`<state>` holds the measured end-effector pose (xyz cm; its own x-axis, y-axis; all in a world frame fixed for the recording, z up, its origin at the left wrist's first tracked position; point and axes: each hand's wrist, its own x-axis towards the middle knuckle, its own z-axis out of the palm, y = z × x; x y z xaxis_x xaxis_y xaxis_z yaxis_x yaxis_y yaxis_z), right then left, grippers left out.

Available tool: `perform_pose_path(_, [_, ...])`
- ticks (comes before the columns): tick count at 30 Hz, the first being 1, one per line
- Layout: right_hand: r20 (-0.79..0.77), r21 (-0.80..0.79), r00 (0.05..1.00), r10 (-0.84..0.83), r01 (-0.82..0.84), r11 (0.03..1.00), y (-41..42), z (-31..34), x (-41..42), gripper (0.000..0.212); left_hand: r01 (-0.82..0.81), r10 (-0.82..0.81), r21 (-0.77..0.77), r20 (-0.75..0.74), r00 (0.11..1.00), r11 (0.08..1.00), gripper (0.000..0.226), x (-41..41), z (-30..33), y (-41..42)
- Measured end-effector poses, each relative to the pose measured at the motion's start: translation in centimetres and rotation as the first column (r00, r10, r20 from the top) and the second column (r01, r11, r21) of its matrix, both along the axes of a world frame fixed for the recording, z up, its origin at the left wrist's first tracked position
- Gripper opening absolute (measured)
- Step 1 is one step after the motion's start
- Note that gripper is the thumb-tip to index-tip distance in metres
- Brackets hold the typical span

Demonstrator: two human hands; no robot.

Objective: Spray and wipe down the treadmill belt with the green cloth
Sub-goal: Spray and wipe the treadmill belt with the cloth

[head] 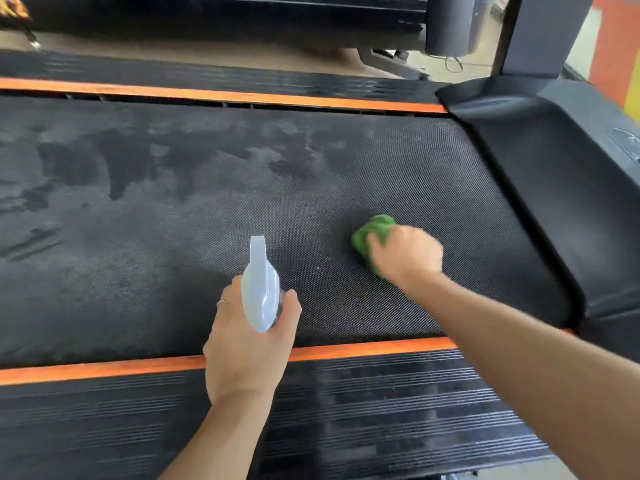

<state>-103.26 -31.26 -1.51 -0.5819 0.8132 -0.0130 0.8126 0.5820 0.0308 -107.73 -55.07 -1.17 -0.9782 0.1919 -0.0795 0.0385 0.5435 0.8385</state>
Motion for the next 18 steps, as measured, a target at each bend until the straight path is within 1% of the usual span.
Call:
perform_pose_path(1, [-0.008,-0.01,0.991,0.13,-0.13,0.991,-2.9,-0.2,-1.5,0.054,-0.001,0.001,0.001,0.007,1.0,1.0,0.044,0.1,0.0,0.0])
perform_pose_path(3, [-0.041,-0.018,0.919,0.392,-0.392,0.92,-7.7,-0.8,-3.1,0.047,-0.005,0.005,0.009,0.01,1.0,1.0,0.047,0.1,0.1,0.0])
perform_pose_path(5, [-0.039,-0.027,0.848,0.529,-0.53,0.847,-7.5,-0.2,-3.0,0.045,-0.002,0.002,0.009,0.015,1.0,1.0,0.047,0.1,0.1,-0.1])
perform_pose_path(6, [0.007,-0.016,0.822,0.57,-0.57,0.822,-6.2,-0.2,-2.3,0.045,-0.004,0.004,0.006,0.022,1.0,1.0,0.047,0.1,0.1,-0.1])
perform_pose_path(7, [0.062,0.009,0.828,0.558,-0.56,0.829,-4.1,-0.5,-1.5,0.047,-0.006,0.006,0.007,0.028,1.0,1.0,0.047,0.1,0.1,-0.1])
perform_pose_path(8, [0.098,0.044,0.875,0.475,-0.481,0.876,-1.7,-0.7,-0.6,0.049,-0.002,0.002,0.011,0.029,1.0,1.0,0.047,0.1,0.1,-0.1])
perform_pose_path(9, [0.12,0.085,0.937,0.328,-0.339,0.937,0.8,-0.6,0.4,0.052,0.0,-0.001,0.018,0.027,1.0,1.0,0.046,0.1,0.1,-0.1])
perform_pose_path(10, [0.11,0.102,0.981,0.158,-0.169,0.98,2.8,-0.3,1.4,0.054,0.0,-0.001,0.023,0.026,1.0,1.0,0.046,0.1,0.1,-0.1])
perform_pose_path(11, [0.072,0.087,0.997,0.02,-0.026,0.996,3.9,0.0,2.1,0.055,0.004,-0.005,0.023,0.026,1.0,1.0,0.045,0.1,0.2,-0.1])
perform_pose_path(12, [0.034,0.071,0.998,-0.059,0.056,0.996,4.1,-0.1,2.1,0.056,0.009,-0.009,0.02,0.02,1.0,1.0,0.045,0.1,0.1,-0.1])
perform_pose_path(13, [0.024,0.047,0.996,-0.083,0.081,0.996,3.4,-0.2,1.5,0.056,0.011,-0.011,0.013,0.012,1.0,1.0,0.044,0.1,0.0,-0.1])
perform_pose_path(14, [0.028,0.031,0.998,-0.051,0.05,0.998,2.0,-0.2,0.7,0.056,0.007,-0.007,0.009,0.007,1.0,1.0,0.044,0.1,0.0,-0.2])
perform_pose_path(15, [0.042,0.03,0.998,0.04,-0.042,0.999,-0.1,-0.2,0.0,0.054,0.004,-0.004,0.009,0.005,1.0,1.0,0.044,0.1,0.0,-0.2])
perform_pose_path(16, [0.055,0.031,0.985,0.162,-0.164,0.986,-2.4,-0.3,-0.3,0.053,0.001,-0.001,0.011,0.008,1.0,1.0,0.044,0.1,0.1,-0.1])
perform_pose_path(18, [0.028,-0.012,0.91,0.413,-0.413,0.911,-6.3,-0.5,0.1,0.049,-0.012,0.012,0.012,0.017,1.0,1.0,0.044,0.1,0.0,0.0])
